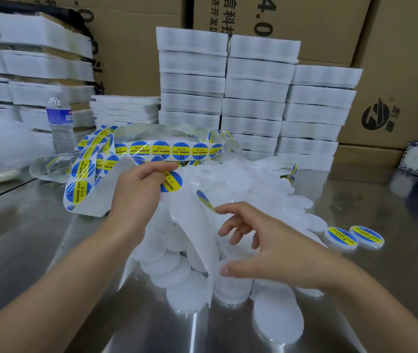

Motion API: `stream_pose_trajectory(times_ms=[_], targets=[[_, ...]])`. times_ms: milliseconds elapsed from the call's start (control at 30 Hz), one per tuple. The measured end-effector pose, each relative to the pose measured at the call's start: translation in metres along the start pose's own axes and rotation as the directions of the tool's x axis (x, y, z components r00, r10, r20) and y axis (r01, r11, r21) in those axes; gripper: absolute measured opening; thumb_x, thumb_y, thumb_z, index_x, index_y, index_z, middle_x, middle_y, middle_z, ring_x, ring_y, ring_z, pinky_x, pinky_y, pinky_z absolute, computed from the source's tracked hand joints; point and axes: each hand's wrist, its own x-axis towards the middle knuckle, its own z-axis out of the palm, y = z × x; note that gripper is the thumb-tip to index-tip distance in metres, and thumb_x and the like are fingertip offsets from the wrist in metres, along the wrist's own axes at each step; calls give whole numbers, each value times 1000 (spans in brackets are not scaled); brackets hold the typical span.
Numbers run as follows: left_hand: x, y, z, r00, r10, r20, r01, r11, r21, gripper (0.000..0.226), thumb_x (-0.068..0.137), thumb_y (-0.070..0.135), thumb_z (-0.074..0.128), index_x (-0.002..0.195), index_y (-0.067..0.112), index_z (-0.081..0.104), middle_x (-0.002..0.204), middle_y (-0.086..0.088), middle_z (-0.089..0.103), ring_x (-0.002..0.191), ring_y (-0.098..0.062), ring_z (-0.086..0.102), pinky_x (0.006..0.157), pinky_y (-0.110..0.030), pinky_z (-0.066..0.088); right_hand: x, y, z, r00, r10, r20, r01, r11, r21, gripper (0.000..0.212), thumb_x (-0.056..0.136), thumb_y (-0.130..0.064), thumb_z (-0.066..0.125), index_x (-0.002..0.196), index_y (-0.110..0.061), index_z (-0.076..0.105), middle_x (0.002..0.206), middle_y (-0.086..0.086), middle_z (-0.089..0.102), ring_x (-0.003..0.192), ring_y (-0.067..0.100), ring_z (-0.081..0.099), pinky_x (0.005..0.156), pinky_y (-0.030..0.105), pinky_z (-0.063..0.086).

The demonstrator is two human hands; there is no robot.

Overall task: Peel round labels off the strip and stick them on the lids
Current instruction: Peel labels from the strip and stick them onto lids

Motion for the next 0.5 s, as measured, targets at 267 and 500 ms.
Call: stream_pose_trajectory(times_ms=[267,500], targets=[[-2,6,-2,998,-37,-42,37,999,-3,39,72,2,42,61,18,76,53,19,63,45,4,50,53,-14,42,-5,-2,9,986,19,163,4,989,-145,90,66,-35,77,124,-63,15,121,-36,39,107,-14,42,84,13,45],[0,7,-4,999,-50,-17,50,999,7,49,72,2,40,46,29,72,56,20,65,46,9,50,48,-7,38,-8,-4,10,975,44,216,12,968,-252,94,69,-34,73,127,-65,6,129,-31,35,117,4,40,94,30,46]])
